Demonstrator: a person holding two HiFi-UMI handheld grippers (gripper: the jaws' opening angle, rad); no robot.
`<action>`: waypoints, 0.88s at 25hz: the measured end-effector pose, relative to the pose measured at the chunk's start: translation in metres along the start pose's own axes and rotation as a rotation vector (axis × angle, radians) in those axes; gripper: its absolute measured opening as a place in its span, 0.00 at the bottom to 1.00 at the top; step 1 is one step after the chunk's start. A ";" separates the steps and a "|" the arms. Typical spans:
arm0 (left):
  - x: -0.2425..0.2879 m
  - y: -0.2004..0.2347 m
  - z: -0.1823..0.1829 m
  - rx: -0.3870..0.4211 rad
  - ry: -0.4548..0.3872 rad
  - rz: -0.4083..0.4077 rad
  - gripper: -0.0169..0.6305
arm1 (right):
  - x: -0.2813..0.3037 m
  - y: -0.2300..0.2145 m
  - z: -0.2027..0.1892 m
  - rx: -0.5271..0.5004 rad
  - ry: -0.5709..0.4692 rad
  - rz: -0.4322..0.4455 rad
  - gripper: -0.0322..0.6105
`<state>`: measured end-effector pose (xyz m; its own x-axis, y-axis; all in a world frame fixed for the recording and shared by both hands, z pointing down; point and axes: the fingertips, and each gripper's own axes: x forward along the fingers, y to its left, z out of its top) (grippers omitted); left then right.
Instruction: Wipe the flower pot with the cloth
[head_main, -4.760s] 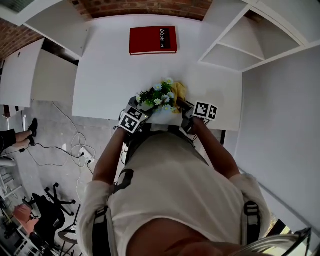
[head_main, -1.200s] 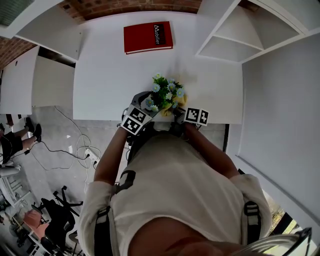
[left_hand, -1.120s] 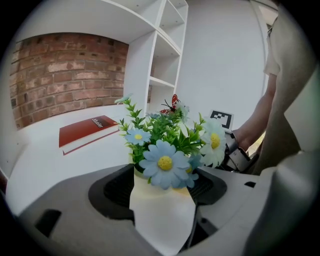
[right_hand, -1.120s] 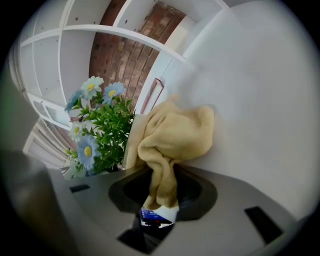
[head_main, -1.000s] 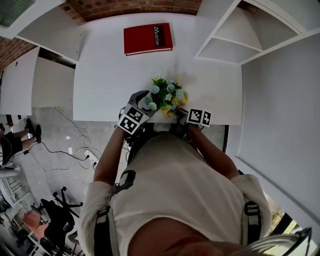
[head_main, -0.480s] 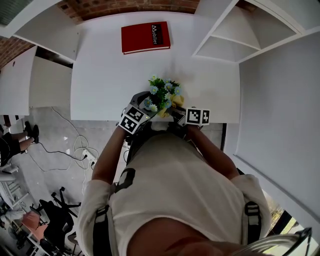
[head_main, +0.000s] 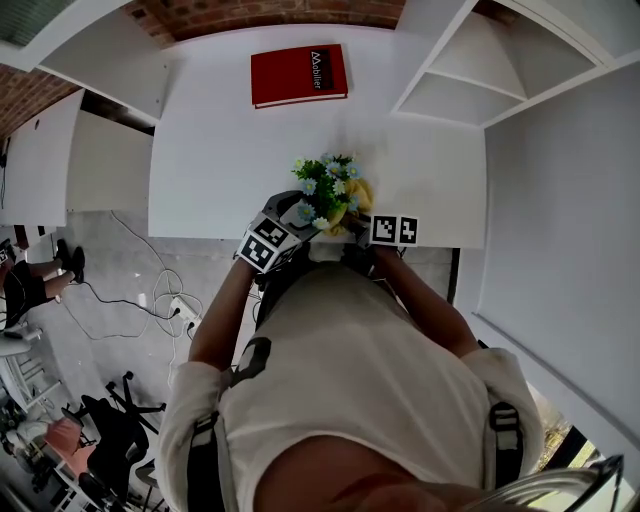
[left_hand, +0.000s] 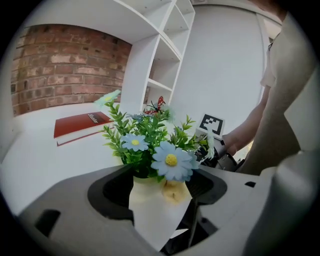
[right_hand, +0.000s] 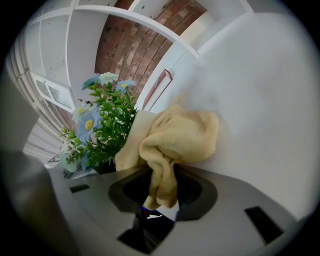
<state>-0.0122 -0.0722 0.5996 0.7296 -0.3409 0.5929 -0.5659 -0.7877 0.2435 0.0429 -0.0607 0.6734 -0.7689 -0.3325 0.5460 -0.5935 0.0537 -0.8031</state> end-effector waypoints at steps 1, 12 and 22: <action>-0.003 0.003 0.001 -0.008 -0.008 0.007 0.51 | 0.000 0.000 0.000 0.002 0.001 0.002 0.25; 0.001 0.004 0.001 -0.068 -0.067 -0.045 0.52 | -0.027 0.042 0.022 -0.006 -0.068 0.093 0.25; -0.006 -0.016 -0.004 -0.016 -0.107 -0.116 0.52 | -0.025 0.034 0.006 -0.003 -0.126 -0.036 0.25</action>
<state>-0.0090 -0.0555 0.5947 0.8269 -0.3012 0.4748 -0.4804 -0.8173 0.3183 0.0429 -0.0565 0.6309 -0.7114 -0.4498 0.5399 -0.6209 0.0425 -0.7827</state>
